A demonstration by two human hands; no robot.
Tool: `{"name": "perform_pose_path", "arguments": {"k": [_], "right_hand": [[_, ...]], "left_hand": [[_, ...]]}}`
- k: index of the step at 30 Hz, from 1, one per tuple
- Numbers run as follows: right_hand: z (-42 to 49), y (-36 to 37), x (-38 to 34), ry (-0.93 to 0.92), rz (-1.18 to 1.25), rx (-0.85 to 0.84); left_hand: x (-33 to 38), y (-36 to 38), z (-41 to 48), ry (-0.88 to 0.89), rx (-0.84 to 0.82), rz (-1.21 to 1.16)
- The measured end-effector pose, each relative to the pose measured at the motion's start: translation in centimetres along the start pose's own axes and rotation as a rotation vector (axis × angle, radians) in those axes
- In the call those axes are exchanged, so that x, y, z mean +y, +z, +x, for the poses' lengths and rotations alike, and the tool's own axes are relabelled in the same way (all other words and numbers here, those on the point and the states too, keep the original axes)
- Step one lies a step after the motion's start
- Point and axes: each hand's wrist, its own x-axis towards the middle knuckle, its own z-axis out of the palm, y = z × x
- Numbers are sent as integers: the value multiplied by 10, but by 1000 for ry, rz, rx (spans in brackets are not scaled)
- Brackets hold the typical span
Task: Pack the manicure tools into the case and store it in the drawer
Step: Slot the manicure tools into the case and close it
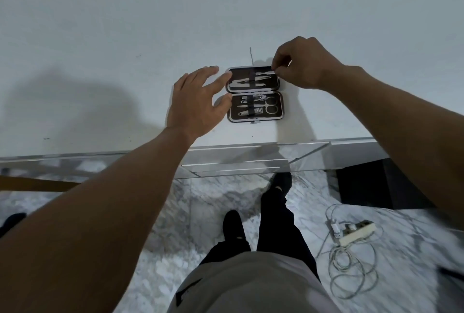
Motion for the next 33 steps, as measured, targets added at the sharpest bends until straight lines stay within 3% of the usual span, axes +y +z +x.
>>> {"name": "perform_pose_path", "arguments": {"k": [17,33], "right_hand": [[6,3,7,-154,-271,-30],[14,16,-13,-162,-259,-5]], "left_hand": [[0,1,0,-10,28,-27],[-1,0,1,-14,0,0]]}}
